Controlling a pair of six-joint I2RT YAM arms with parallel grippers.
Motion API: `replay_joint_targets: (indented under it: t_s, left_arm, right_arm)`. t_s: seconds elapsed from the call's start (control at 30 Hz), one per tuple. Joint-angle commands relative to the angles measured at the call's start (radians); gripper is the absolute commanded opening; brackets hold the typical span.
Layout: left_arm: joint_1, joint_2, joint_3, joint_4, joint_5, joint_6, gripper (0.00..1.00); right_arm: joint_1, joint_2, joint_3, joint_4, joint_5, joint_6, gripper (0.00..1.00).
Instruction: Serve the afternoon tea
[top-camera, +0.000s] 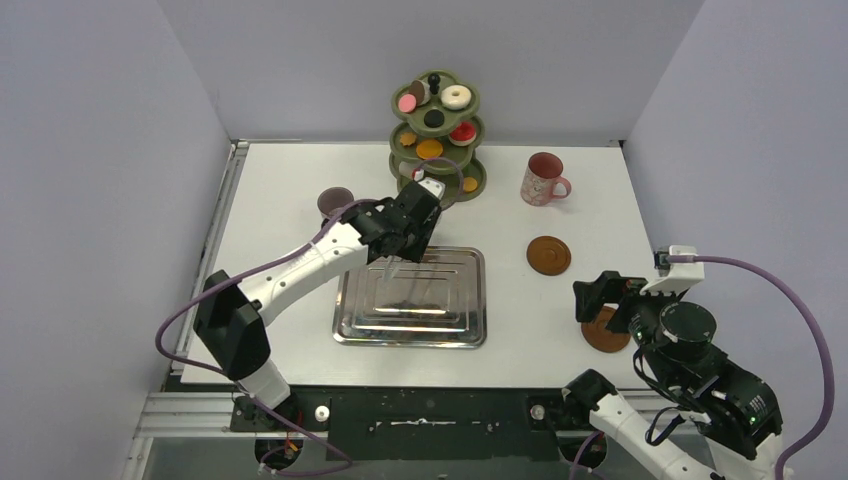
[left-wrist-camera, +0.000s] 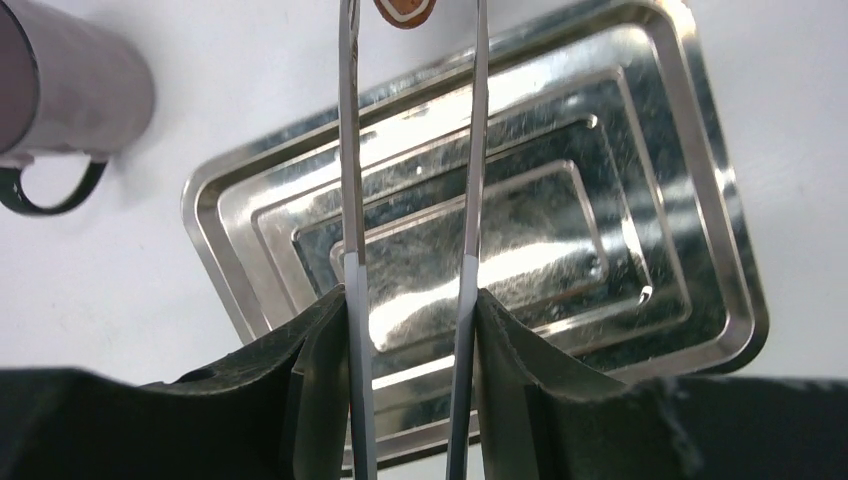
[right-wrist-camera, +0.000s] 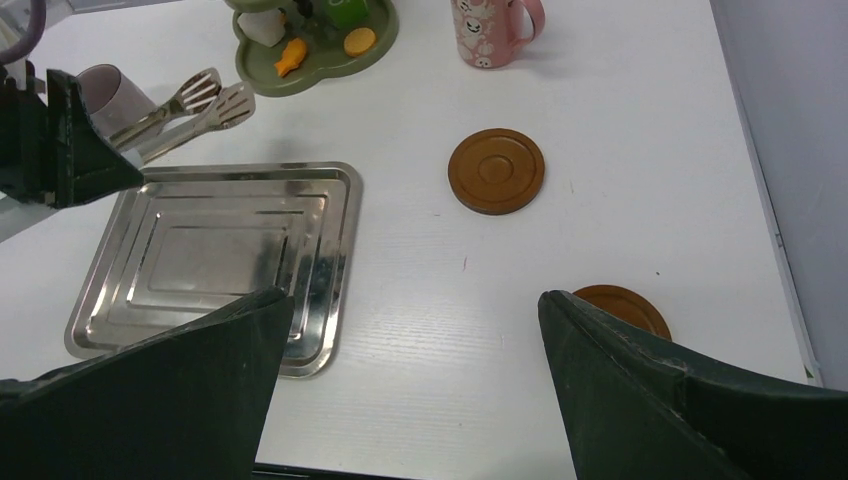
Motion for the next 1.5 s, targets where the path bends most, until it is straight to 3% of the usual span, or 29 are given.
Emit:
replay_joint_targets:
  t_s: [0.0,0.33,1.1,1.47]
  left_arm:
    - [0.031,0.063,0.117,0.151,-0.03,0.016,0.3]
    - [0.058,0.251,0.297,0.191,-0.025,0.017,0.3]
    - [0.131,0.537,0.549,0.256,0.029,0.033,0.29]
    - [0.15,0.554,0.565,0.246,0.054,0.049,0.42]
  right_arm:
    - [-0.004,0.001,0.002,0.056,-0.013,0.008,1.0]
    - [-0.006,0.008,0.017,0.07,-0.014,0.007,1.0]
    - [-0.006,0.039,0.022,0.092,-0.014,0.0,1.0]
    - [-0.005,0.072,0.033,0.109,-0.011,-0.014,1.0]
